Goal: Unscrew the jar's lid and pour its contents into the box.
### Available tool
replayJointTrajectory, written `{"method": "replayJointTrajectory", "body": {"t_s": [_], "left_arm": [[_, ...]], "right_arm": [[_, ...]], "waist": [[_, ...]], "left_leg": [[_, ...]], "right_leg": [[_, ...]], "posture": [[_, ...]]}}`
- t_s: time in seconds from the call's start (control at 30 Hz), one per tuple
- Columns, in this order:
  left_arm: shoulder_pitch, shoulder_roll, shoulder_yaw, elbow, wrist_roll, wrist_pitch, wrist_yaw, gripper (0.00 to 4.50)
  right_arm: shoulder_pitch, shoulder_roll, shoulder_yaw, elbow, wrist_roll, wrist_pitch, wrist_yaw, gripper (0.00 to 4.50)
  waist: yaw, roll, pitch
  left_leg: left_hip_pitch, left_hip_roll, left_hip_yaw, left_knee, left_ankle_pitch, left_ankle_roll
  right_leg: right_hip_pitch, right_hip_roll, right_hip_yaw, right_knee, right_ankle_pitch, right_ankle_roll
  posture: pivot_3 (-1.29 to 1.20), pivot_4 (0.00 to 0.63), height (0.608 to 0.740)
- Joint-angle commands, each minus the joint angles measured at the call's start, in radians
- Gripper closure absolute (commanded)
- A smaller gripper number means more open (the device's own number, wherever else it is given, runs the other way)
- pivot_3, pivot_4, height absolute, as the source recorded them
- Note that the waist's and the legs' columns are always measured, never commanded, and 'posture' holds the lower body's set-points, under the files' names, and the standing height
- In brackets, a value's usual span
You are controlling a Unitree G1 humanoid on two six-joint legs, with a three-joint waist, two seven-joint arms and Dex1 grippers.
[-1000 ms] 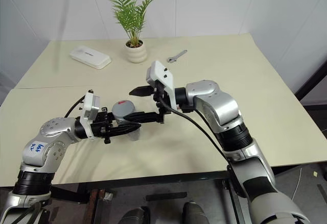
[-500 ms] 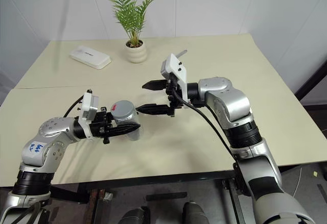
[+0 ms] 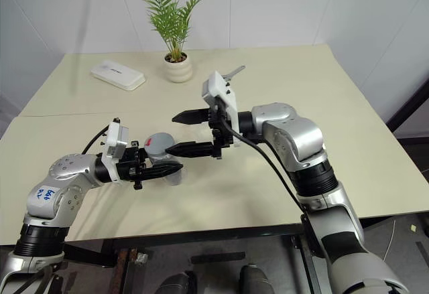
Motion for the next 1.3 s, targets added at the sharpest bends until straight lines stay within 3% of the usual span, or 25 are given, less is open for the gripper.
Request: {"method": "replayJointTrajectory", "body": {"t_s": [0.03,0.4,0.6,0.83,0.97,1.07,1.3], "left_arm": [[-0.012,0.001,0.002,-0.017,-0.002,-0.015,-0.004,2.59],[-0.011,0.002,0.003,-0.02,-0.004,-0.016,0.0,2.59],[0.001,0.004,0.008,-0.032,-0.008,-0.014,0.004,2.59],[0.024,0.01,0.017,-0.048,-0.013,-0.016,0.011,2.59],[0.051,0.017,0.03,-0.062,-0.014,-0.02,0.017,2.59],[0.065,0.023,0.052,-0.061,-0.021,-0.022,0.022,2.59],[0.059,0.023,0.088,-0.023,-0.029,-0.026,0.022,2.59]], "right_arm": [[-0.027,0.028,0.016,-0.051,-0.003,0.007,-0.024,0.02],[-0.026,0.067,0.029,-0.039,-0.027,-0.004,-0.063,0.02],[-0.027,0.078,0.004,-0.049,0.003,0.006,-0.063,1.9],[-0.038,0.11,-0.215,-0.037,0.18,0.106,-0.167,1.9],[-0.008,0.045,-0.323,0.004,0.167,0.093,-0.252,1.9],[0.062,-0.042,-0.369,0.067,0.082,-0.013,-0.288,1.9],[0.227,-0.152,-0.38,0.383,-0.167,-0.513,-0.309,1.9]], "waist": [[0.0,0.0,0.0],[0.0,0.0,0.0],[0.0,0.0,0.0],[0.001,0.0,0.0],[0.002,0.0,0.0],[0.004,-0.001,-0.001],[-0.006,-0.001,0.0]], "left_leg": [[0.0,0.0,0.0,0.0,0.0,0.0],[0.0,0.0,0.0,0.0,0.0,0.0],[0.0,0.001,0.0,0.0,0.0,0.0],[0.0,0.002,0.0,0.0,0.0,-0.001],[0.0,0.005,0.0,0.0,-0.001,-0.001],[-0.001,0.005,0.0,0.0,-0.001,-0.001],[-0.001,0.001,0.004,0.0,-0.001,-0.001]], "right_leg": [[0.0,0.0,0.0,0.0,0.0,0.0],[0.0,0.0,0.0,0.0,0.0,0.0],[0.0,0.001,0.0,0.0,0.0,0.0],[0.0,0.001,0.0,0.0,0.0,0.0],[0.0,0.001,0.0,-0.001,0.0,0.0],[0.0,0.001,0.0,-0.001,0.0,-0.001],[-0.001,0.003,0.003,-0.002,0.0,0.0]], "posture": [[0.0,0.15,0.74],[0.0,0.15,0.74],[0.0,0.15,0.74],[0.0,0.15,0.74],[0.0,0.15,0.74],[0.0,0.15,0.74],[0.0,0.15,0.74]]}}
